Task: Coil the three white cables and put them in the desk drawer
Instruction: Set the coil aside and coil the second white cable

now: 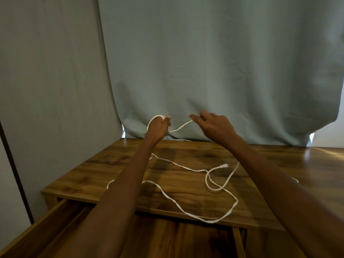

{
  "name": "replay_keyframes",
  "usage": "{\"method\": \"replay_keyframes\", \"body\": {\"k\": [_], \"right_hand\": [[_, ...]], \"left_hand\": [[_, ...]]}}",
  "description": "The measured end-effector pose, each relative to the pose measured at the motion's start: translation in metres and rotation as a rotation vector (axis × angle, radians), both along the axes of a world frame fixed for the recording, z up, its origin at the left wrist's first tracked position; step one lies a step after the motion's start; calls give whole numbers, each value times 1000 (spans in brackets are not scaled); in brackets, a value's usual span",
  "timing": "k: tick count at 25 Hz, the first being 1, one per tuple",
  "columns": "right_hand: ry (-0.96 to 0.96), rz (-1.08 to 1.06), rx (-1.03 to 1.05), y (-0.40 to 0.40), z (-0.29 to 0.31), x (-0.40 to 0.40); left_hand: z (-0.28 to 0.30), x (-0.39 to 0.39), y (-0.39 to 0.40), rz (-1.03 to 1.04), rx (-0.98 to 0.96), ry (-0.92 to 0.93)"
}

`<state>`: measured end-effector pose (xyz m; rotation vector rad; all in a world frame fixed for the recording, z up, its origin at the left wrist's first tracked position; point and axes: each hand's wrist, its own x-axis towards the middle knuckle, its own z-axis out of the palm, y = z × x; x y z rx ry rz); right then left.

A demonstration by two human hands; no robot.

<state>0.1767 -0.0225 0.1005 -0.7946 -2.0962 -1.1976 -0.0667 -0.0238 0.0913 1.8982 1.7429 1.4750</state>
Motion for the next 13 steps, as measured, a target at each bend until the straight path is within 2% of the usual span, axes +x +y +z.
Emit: {"method": "replay_keyframes", "body": {"k": [3, 5, 10, 13], "right_hand": [[99, -62, -4, 3, 8, 14], [137, -113, -49, 10, 11, 15], [171, -286, -250, 17, 10, 15], [212, -288, -353, 20, -2, 3]], "left_hand": [[-2, 5, -17, -109, -213, 120], [0, 12, -25, -251, -278, 66], [3, 12, -37, -874, -409, -486], [6, 16, -41, -1095, -328, -724]]}}
